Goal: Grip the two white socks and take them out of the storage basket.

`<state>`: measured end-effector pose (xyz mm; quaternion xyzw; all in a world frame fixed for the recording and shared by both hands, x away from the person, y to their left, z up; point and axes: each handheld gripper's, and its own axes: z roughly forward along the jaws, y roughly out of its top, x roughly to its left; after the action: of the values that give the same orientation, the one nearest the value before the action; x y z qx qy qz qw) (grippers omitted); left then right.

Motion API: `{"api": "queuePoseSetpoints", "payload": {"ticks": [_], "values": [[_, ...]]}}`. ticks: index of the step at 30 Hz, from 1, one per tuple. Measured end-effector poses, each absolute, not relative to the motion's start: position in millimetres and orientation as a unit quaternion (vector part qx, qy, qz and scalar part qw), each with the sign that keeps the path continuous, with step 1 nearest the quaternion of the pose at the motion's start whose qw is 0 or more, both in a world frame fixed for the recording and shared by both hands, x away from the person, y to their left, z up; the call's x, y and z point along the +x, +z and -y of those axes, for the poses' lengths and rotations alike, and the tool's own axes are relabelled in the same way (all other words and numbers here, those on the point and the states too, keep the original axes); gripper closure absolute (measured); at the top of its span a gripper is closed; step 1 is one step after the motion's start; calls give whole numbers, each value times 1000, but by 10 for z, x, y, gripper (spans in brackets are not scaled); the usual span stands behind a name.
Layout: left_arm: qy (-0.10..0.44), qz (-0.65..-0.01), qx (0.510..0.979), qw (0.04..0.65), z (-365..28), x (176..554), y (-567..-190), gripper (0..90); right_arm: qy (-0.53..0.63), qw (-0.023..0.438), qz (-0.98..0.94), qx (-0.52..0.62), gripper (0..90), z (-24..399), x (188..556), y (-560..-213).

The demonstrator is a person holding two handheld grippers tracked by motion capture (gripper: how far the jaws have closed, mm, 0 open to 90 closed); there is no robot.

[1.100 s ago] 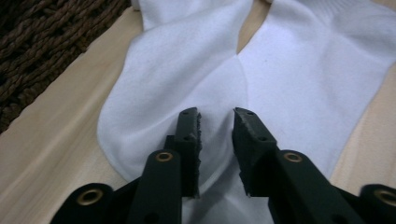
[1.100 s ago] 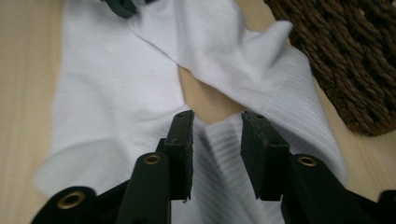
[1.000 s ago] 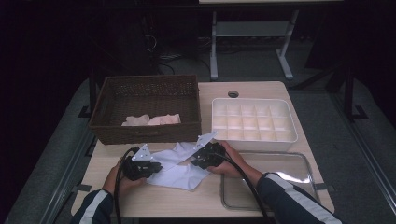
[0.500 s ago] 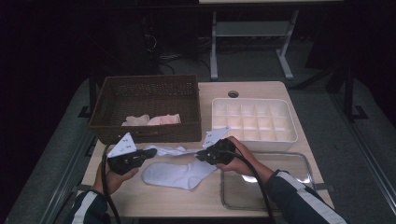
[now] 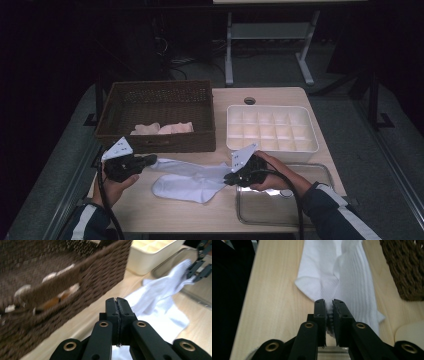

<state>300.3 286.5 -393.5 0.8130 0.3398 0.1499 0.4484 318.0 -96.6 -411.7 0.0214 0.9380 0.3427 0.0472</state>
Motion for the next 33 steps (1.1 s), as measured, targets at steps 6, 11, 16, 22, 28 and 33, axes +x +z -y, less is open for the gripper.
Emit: {"api": "queuePoseSetpoints", "payload": {"ticks": [6, 11, 16, 22, 28, 33], "values": [[170, -368, 810, 424, -2891, 3177, -4143, 733, 304, 103, -944, 80, 741, 950, 3281, -4237], [175, -383, 802, 423, -2963, 3197, -4177, 540, 302, 123, -938, 120, 713, 955, 3329, -4253], [162, -401, 797, 421, -2980, 3287, -4252, 454, 317, 129, -927, 153, 701, 908, 3346, -4289], [148, -400, 815, 393, -2899, 3425, -4398, 445, 321, 125, -919, 190, 628, 853, 3368, -4409], [144, -412, 820, 370, -2858, 3501, -4513, 590, 322, 107, -915, 220, 621, 828, 3441, -4522], [138, -409, 836, 339, -2843, 3560, -4621, 705, 321, 105, -913, 229, 687, 852, 3467, -4542]]}}
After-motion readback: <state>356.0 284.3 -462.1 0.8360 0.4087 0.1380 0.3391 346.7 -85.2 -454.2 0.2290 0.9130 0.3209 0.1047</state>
